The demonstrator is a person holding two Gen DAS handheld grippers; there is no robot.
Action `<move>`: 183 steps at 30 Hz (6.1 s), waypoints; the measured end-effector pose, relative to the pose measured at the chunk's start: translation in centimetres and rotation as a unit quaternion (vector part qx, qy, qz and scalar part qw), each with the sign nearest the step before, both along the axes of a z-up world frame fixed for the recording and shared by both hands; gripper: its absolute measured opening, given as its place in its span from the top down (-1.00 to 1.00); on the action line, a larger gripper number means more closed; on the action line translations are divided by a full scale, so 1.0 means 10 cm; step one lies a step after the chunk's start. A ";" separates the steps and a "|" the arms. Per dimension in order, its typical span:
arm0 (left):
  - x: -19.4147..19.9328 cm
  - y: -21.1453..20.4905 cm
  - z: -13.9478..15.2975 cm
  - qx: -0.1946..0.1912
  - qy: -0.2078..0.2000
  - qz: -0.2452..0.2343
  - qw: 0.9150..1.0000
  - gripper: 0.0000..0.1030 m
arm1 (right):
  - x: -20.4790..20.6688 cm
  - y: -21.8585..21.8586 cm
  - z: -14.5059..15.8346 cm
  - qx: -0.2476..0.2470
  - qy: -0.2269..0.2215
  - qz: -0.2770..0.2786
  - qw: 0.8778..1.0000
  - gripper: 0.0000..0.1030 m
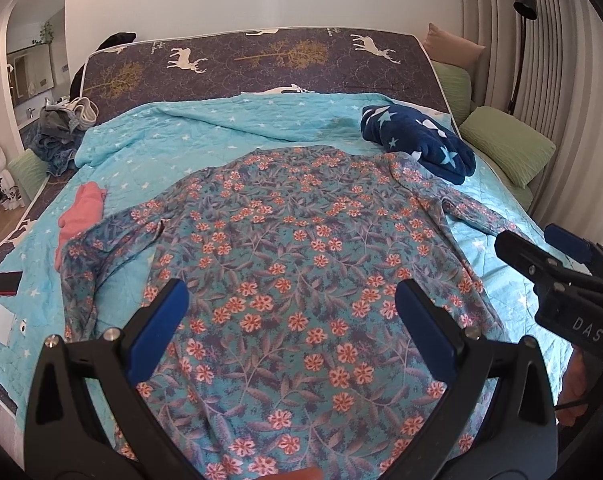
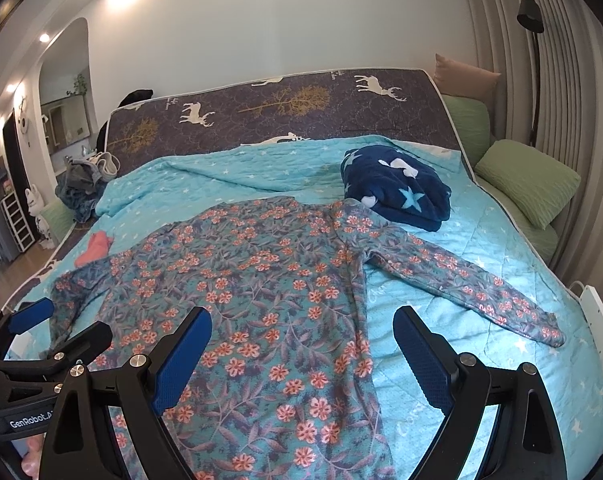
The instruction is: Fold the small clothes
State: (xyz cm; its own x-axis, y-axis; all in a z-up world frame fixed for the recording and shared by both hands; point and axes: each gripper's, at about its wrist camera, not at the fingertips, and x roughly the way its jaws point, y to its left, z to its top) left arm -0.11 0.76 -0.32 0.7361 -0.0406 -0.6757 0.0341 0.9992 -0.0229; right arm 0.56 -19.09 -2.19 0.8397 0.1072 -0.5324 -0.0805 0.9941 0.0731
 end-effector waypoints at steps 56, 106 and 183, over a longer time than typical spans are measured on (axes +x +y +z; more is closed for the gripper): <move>-0.01 -0.04 -0.13 0.023 -0.005 -0.015 1.000 -0.99 | -0.01 0.08 -0.05 -0.003 0.004 0.005 1.000 -0.83; 0.21 2.60 -1.10 -0.121 0.144 0.237 0.953 0.77 | 0.74 1.14 -0.41 -0.045 0.093 0.125 0.987 -0.83; 1.81 1.50 -0.94 0.077 0.129 0.106 0.983 -0.21 | 2.82 -0.27 -0.45 0.085 0.177 0.056 0.979 0.93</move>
State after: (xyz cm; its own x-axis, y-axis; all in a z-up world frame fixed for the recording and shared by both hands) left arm 17.94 15.74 -9.73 0.5199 0.2137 -0.8271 -0.1630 0.9752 0.1495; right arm 28.76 -21.76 -6.64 0.5839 0.3009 -0.7540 -0.1284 0.9513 0.2802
